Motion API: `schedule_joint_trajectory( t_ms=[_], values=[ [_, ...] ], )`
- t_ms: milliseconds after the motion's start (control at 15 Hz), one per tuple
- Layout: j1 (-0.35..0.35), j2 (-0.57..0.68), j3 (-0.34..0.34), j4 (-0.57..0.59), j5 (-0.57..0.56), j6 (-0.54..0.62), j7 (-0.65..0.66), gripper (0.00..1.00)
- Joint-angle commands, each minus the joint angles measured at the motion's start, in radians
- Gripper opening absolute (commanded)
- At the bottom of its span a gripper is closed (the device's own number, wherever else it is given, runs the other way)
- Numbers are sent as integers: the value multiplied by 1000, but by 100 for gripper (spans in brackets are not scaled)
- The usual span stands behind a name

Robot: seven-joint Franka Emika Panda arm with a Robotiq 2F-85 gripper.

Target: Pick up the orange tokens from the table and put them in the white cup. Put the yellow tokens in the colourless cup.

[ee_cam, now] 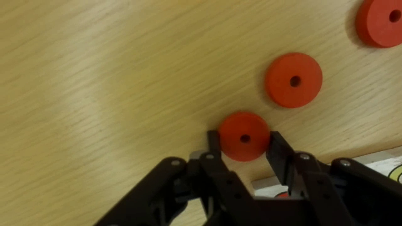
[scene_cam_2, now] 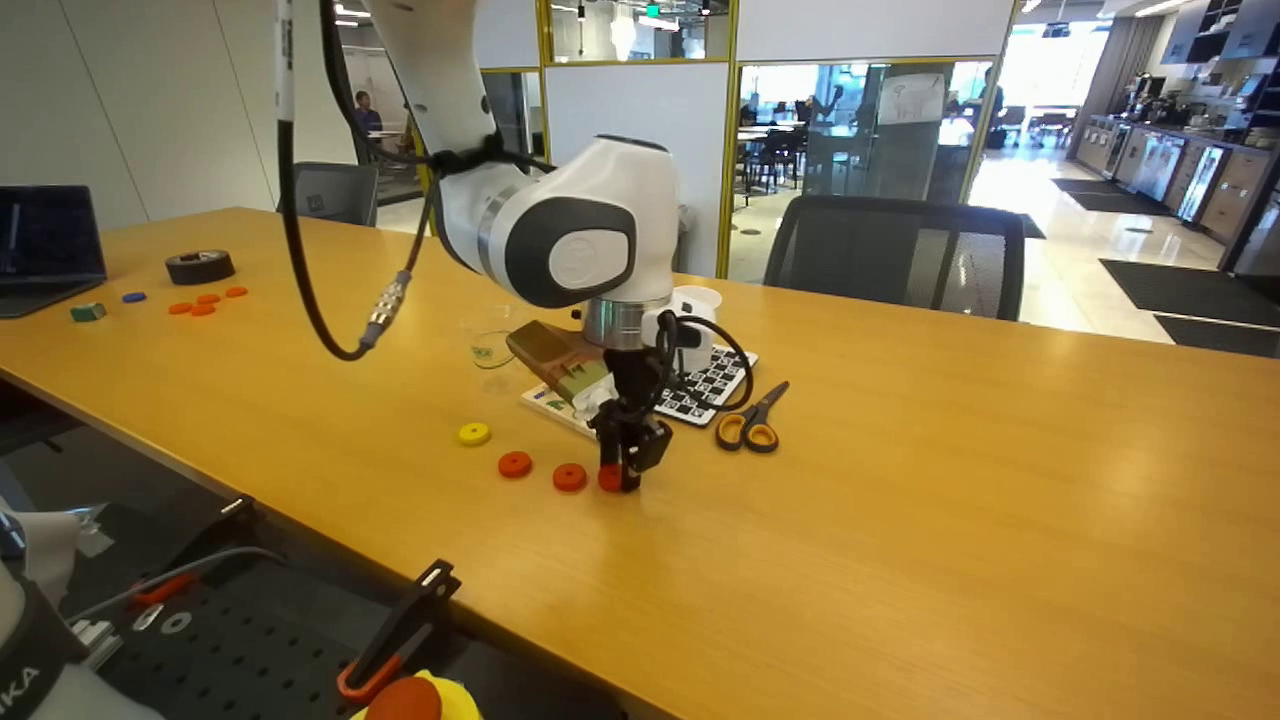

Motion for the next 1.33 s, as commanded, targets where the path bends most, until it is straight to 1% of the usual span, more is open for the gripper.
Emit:
schedule_joint_trajectory(
  t_ms=[0, 67, 200, 267, 400, 467, 600, 800, 1000, 1267],
  values=[
    [100, -71, -105, 5, -100, -60, 106, 22],
    [138, -104, -146, 7, -149, -73, 152, 22],
    [198, -160, -203, 24, -243, -95, 239, 22],
    [212, -181, -216, 42, -284, -103, 271, 22],
    [213, -210, -191, 93, -307, -108, 297, 22],
    [199, -202, -153, 133, -271, -103, 278, 22],
    [187, -173, -106, 208, -216, -93, 252, 22],
    [175, -106, -53, 318, -135, -81, 229, 22],
    [169, -22, -35, 434, -101, -95, 228, 22],
    [166, 77, -48, 563, -118, -120, 236, 22]
  ],
)
